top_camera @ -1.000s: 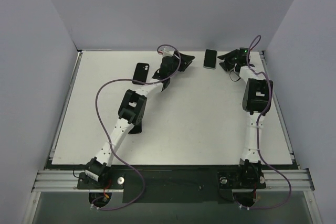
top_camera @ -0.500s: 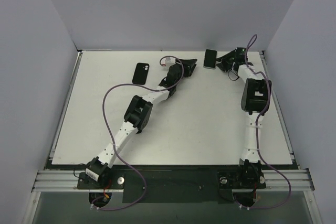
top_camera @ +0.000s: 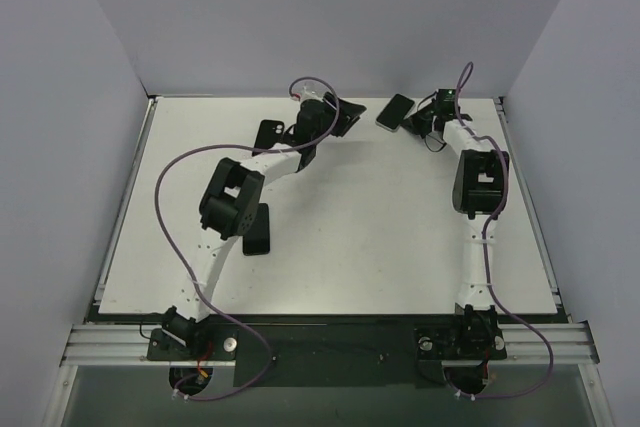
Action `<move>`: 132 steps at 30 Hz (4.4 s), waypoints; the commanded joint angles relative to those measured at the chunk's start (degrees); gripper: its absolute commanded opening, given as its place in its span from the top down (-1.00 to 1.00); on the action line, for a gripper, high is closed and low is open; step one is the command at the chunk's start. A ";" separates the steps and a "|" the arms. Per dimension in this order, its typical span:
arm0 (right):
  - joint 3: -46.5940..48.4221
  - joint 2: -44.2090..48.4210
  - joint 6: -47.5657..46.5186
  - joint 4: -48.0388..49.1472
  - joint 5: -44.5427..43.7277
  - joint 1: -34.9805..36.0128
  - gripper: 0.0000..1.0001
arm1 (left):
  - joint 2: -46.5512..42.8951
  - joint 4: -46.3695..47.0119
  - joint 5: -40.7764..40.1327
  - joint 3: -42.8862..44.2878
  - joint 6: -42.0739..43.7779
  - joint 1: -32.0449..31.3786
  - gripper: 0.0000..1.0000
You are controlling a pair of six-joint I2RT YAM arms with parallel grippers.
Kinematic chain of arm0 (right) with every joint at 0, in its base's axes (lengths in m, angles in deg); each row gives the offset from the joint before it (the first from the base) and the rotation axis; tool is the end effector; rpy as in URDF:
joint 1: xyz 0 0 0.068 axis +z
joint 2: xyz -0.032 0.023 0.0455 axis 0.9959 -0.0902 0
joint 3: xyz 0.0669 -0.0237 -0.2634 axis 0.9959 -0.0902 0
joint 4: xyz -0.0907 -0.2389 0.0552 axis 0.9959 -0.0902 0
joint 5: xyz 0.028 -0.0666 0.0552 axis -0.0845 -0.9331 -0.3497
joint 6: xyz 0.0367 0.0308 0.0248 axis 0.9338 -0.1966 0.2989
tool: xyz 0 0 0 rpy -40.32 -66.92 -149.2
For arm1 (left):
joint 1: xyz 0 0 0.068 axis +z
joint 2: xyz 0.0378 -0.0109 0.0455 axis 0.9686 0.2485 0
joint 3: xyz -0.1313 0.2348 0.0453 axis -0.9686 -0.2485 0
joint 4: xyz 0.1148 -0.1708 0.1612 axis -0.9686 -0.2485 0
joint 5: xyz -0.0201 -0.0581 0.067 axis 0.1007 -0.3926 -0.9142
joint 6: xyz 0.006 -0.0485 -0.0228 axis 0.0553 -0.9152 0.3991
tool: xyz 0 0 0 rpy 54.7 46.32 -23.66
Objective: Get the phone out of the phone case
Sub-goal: Move the phone to the center of the board, then pick up the phone at the center of the board.
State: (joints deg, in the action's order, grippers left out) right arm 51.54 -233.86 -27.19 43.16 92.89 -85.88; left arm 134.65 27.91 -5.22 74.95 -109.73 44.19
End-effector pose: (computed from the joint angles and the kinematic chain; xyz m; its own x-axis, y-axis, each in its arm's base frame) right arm 0.5809 0.0024 0.1380 -0.5177 0.7876 -0.3342 0.2344 0.5062 0.8300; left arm 0.4937 -0.3053 0.1655 -0.6010 -0.7669 -0.2250 0.0271 0.2618 -0.9647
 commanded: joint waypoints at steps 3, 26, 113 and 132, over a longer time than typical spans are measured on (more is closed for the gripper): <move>-7.85 5.98 -4.69 -9.26 -0.67 4.30 1.00 | -20.93 -1.06 2.23 -10.67 10.81 0.57 -0.10; -35.31 26.67 -7.34 6.12 8.22 -0.59 -0.20 | -32.90 -16.35 5.13 -24.67 17.76 0.48 -0.20; 7.33 4.07 -60.33 -48.37 -15.19 31.48 -0.68 | -75.98 -28.31 14.36 -47.52 38.59 23.16 -0.63; -36.64 30.14 -46.19 -35.21 -18.16 32.34 0.00 | -75.27 -23.56 17.97 -49.19 34.90 26.32 -0.62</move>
State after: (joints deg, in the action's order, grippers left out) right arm 27.66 -210.78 -80.04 8.06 76.89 -55.04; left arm 59.85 0.79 11.72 25.86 -74.87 70.20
